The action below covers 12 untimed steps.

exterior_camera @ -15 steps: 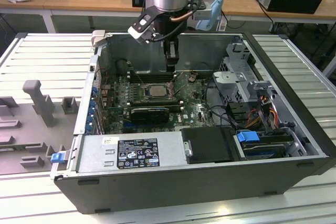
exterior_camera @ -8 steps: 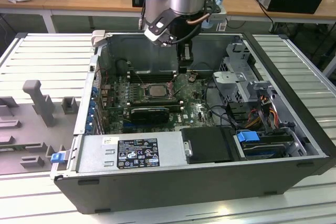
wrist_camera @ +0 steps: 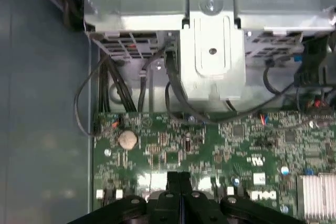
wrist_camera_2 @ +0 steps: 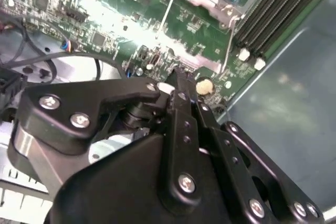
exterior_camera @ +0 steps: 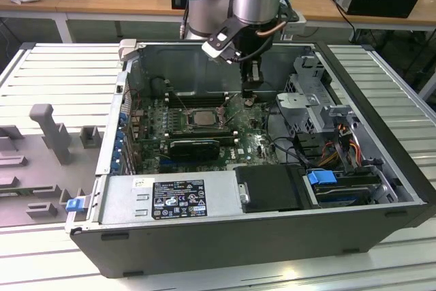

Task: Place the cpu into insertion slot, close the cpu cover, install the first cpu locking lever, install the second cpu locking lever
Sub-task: 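Close the cpu cover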

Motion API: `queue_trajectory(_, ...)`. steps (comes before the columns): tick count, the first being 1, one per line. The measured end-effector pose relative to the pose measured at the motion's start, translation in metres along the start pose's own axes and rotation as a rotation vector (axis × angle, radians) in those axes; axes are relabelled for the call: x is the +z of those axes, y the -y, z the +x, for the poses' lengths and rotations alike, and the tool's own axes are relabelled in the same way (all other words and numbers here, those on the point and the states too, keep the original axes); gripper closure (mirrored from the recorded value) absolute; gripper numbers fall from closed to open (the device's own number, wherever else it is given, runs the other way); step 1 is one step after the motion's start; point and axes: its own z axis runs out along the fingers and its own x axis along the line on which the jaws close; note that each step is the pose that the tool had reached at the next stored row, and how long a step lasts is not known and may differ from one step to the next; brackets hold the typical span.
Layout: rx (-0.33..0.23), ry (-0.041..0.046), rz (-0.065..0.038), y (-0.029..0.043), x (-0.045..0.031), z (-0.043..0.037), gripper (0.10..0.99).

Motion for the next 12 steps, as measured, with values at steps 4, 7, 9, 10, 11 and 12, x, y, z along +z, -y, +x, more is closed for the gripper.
queue_trajectory(4,-0.002,0.0,0.002,0.0003,0.0121,-0.0002,0.98)
queue_trajectory(7,-0.002,0.0004,0.006,0.0016,0.0145,-0.0003,0.98)
queue_trajectory(9,-0.002,0.0004,0.006,0.0029,0.0145,-0.0003,0.98)
queue_trajectory(10,-0.002,0.0002,0.006,0.004,0.0145,-0.0003,0.98)
queue_trajectory(11,-0.002,0.0003,0.006,0.0062,0.0143,-0.0003,0.98)
queue_trajectory(12,-0.002,0.0002,0.006,0.0076,0.0142,-0.0004,0.98)
